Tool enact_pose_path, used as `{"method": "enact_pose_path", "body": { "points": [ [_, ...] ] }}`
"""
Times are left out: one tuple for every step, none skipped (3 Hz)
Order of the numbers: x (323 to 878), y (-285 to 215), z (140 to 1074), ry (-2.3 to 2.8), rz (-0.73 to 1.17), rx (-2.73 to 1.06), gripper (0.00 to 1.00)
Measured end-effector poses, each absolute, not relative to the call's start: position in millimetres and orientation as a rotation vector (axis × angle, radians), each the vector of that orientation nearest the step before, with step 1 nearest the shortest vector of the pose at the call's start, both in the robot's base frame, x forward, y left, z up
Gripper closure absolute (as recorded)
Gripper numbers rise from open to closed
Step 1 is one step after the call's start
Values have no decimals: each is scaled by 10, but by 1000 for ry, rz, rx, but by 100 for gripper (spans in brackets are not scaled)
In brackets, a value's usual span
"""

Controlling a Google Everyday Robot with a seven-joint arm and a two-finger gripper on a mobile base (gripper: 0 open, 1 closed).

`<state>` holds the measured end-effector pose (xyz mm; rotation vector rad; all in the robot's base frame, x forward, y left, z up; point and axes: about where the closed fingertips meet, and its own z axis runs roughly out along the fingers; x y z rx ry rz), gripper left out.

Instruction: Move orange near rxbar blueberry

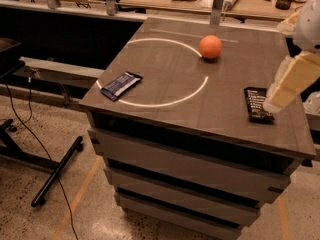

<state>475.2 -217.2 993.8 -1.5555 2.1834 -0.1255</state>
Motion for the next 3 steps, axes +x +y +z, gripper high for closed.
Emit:
{"method": "enact_pose_path", "body": {
  "points": [
    [5256,-2267,10096,2138,-113,-1402,0],
    [5779,-2465,10181,2104,-39,-1186,0],
    [6416,-2376,10173,2019,79,-998,0]
  ]
}}
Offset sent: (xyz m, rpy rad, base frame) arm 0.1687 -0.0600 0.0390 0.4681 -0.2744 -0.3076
